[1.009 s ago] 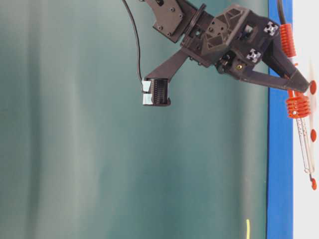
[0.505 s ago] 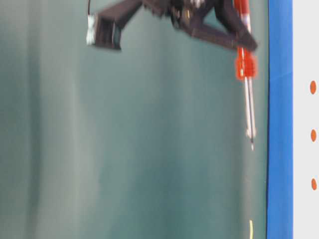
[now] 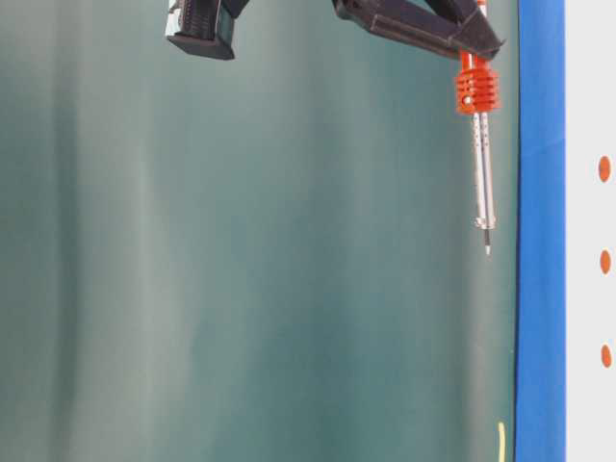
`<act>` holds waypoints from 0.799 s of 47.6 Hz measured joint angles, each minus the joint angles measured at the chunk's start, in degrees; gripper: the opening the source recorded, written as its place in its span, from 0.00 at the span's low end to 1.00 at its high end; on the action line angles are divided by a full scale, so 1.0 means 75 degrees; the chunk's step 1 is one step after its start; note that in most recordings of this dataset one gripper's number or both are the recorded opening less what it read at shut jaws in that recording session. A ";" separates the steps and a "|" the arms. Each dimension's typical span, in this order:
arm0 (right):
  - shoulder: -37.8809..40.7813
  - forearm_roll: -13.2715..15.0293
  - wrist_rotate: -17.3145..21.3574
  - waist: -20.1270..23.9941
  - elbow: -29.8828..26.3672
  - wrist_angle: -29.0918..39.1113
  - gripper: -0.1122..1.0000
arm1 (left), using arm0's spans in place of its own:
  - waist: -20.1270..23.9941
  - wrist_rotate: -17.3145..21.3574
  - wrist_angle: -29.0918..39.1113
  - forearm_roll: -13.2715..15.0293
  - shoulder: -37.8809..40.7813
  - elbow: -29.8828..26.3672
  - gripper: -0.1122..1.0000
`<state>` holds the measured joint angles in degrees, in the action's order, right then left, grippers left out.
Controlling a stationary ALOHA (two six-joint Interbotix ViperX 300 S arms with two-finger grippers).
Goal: Touch the tip of the soldering iron to the tip of the solder at the mark.
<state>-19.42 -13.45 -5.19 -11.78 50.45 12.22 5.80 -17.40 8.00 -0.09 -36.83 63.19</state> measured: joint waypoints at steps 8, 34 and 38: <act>0.0000 0.0000 0.0000 -0.0023 0.0000 0.0000 0.16 | 0.0012 0.0012 -0.0457 0.0000 0.0668 -0.0375 0.13; 0.0223 0.0000 0.0000 -0.0047 0.0012 -0.0035 0.16 | -0.0059 0.0117 -0.0633 0.0012 0.3891 -0.2297 0.13; 0.0234 0.0000 0.0000 -0.0059 0.0012 -0.0035 0.16 | -0.0035 0.0117 -0.0680 0.0012 0.4148 -0.2402 0.13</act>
<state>-17.67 -13.45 -5.19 -12.22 50.54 11.95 5.54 -16.52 2.90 0.00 -5.71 45.18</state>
